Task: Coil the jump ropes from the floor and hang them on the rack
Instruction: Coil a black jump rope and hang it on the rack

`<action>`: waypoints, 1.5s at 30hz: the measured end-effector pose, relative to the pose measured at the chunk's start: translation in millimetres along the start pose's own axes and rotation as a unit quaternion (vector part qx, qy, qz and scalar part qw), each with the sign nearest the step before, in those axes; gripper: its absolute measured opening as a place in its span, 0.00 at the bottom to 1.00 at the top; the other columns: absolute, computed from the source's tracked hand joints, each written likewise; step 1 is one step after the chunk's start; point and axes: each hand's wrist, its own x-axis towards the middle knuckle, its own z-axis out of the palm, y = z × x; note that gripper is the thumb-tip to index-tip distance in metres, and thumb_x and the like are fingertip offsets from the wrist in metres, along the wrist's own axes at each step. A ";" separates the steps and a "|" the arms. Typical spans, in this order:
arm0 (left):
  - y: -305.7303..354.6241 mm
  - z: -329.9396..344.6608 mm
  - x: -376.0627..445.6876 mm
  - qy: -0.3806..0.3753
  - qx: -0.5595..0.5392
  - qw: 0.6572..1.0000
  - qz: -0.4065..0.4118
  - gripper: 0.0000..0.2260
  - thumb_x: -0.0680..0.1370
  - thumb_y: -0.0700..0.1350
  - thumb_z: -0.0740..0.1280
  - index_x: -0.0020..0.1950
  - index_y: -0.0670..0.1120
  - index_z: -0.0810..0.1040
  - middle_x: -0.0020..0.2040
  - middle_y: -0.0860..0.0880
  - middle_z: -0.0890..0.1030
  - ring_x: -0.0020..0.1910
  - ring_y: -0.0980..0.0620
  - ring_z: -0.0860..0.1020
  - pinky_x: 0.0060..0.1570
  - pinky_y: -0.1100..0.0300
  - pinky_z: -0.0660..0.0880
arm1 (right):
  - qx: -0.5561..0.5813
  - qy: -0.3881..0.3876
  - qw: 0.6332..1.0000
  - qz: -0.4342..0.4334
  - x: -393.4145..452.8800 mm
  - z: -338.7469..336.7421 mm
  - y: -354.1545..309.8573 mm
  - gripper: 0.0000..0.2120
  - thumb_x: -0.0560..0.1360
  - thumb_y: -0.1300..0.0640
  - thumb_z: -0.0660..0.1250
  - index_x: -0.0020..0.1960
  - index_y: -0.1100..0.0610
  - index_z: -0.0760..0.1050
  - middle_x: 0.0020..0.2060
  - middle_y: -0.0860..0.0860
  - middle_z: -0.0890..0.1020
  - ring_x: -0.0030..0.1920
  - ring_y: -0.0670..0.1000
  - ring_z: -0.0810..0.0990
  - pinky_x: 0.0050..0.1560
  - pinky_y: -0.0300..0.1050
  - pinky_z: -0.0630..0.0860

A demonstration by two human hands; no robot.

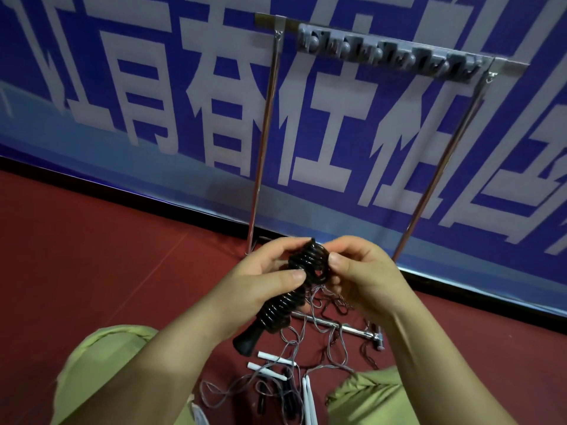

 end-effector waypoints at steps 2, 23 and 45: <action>4.2 -0.1 1.8 -0.032 0.020 0.999 0.000 0.22 0.67 0.42 0.70 0.61 0.52 0.76 0.49 0.46 0.83 0.41 0.49 0.83 0.38 0.59 0.78 | 0.025 0.013 1.000 -0.002 4.3 3.4 -3.8 0.20 0.48 0.46 0.85 0.34 0.53 0.82 0.27 0.49 0.78 0.24 0.43 0.72 0.24 0.34 0.70; 72.9 -9.7 78.0 0.075 0.086 0.993 -0.028 0.11 0.70 0.45 0.71 0.51 0.45 0.77 0.45 0.41 0.82 0.37 0.49 0.81 0.32 0.60 0.74 | -0.096 0.232 0.967 -0.038 91.0 27.4 -99.0 0.12 0.78 0.57 0.65 0.36 0.56 0.76 0.27 0.48 0.73 0.32 0.47 0.71 0.36 0.39 0.71; 167.0 -98.8 290.1 0.123 0.209 0.970 -0.032 0.20 0.76 0.61 0.62 0.56 0.46 0.79 0.43 0.47 0.84 0.33 0.55 0.79 0.29 0.64 0.70 | -0.143 0.133 0.981 -0.014 285.1 -63.8 -180.1 0.15 0.79 0.46 0.61 0.56 0.56 0.77 0.47 0.52 0.82 0.42 0.48 0.83 0.46 0.46 0.78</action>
